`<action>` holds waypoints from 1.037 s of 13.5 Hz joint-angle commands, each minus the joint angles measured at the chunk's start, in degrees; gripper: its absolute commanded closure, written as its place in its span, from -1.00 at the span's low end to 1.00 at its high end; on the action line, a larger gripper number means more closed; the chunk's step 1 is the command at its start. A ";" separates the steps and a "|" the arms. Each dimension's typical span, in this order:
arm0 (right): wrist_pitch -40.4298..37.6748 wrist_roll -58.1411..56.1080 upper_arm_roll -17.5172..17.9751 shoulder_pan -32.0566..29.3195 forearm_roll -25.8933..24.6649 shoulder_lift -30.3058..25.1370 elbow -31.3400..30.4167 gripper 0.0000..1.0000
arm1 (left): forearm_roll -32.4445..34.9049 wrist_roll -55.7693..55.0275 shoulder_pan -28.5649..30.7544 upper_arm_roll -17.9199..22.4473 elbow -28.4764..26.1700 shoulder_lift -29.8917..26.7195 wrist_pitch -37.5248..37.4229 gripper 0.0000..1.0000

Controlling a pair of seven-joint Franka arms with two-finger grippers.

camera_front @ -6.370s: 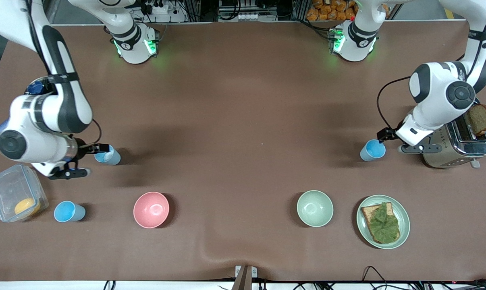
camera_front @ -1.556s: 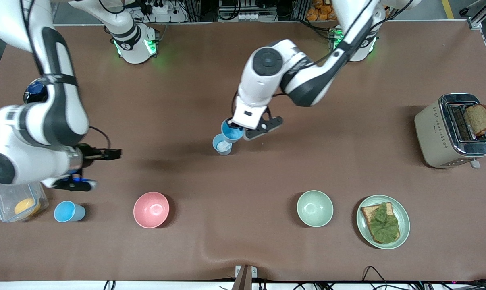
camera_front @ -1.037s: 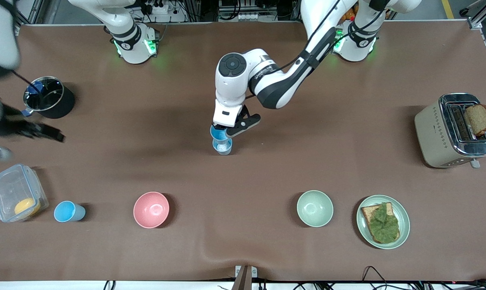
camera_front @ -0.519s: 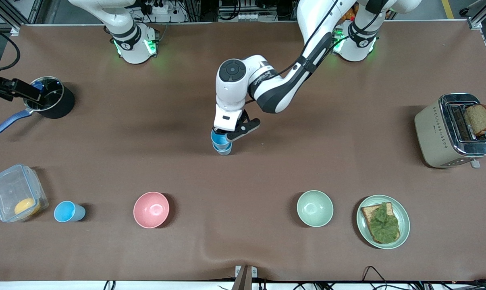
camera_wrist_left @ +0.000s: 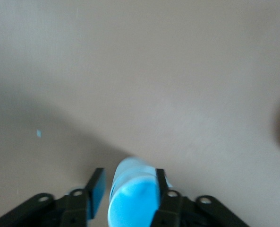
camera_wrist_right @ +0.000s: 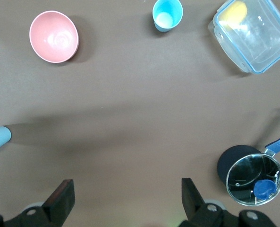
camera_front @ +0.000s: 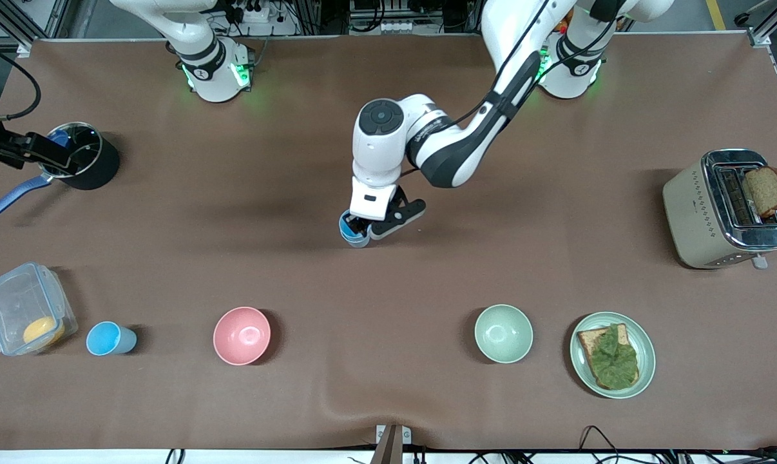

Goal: Stack blue cups with both arms

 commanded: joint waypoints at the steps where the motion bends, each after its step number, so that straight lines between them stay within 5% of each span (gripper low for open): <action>1: -0.50 -0.29 1.01 -0.52 -1.21 1.54 2.19 -1.00 | 2.33 -0.07 3.78 0.33 -2.25 -7.14 -2.78 -1.00; 8: 0.99 -0.29 0.93 0.00 -1.38 1.71 2.19 -1.00 | 1.10 26.78 16.25 -0.55 -3.31 -18.83 -19.38 -1.00; 14: 0.99 -0.29 0.93 0.00 -1.21 1.71 2.19 -1.00 | -8.29 57.88 30.83 -0.55 -3.75 -25.61 -28.44 -1.00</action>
